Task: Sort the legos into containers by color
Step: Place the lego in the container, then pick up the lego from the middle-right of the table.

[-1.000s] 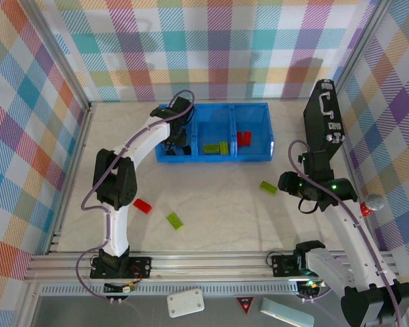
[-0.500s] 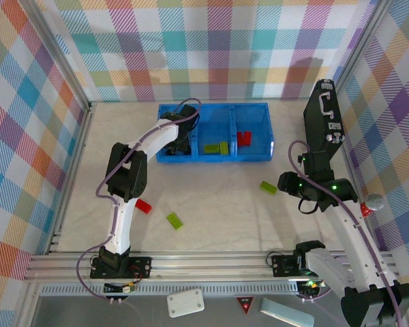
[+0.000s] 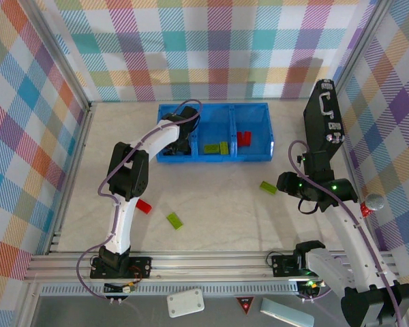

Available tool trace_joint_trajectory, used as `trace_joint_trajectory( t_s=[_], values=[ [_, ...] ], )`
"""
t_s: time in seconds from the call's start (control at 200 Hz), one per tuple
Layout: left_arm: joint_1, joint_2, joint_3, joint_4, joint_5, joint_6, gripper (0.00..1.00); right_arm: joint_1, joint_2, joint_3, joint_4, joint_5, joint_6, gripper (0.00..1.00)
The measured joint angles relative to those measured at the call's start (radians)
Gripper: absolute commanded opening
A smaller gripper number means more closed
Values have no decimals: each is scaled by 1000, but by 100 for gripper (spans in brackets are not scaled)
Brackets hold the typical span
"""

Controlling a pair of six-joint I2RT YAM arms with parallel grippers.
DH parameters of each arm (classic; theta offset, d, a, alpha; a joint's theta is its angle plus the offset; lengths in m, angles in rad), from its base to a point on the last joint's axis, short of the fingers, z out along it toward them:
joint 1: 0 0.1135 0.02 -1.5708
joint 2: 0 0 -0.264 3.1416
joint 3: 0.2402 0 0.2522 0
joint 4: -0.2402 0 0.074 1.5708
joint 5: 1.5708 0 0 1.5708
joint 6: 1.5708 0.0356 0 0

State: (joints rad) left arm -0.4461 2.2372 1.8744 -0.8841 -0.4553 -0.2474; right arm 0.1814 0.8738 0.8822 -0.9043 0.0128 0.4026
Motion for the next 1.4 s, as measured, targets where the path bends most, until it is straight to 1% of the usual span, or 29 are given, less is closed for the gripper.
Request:
trace_joint_trajectory(
  t_s=[0.185, 0.51, 0.65, 0.91, 1.06, 1.245, 1.33, 1.4],
  values=[
    [2, -48, -38, 4, 36, 0, 41, 0, 0, -3, 8, -26, -7, 50],
    [3, -225, -75, 3, 130, 0, 40, 0, 32, -3, 27, -82, -22, 49],
    [4, -294, -130, -1, 173, 0, 40, 0, 56, -3, 29, -95, -22, 48],
    [19, -460, -287, -6, 242, 1, 40, 0, 101, -3, 29, -101, -21, 49],
    [49, -556, -345, -20, 269, 9, 41, 0, 146, -3, 29, -94, 0, 53],
    [120, -653, -381, -61, 299, 44, 43, 5, 209, -3, 43, -72, 45, 56],
    [146, -696, -397, -74, 309, 70, 43, 19, 240, -3, 57, -53, 64, 58],
    [157, -733, -410, -79, 309, 98, 43, 38, 277, -2, 71, -34, 80, 62]
  ],
)
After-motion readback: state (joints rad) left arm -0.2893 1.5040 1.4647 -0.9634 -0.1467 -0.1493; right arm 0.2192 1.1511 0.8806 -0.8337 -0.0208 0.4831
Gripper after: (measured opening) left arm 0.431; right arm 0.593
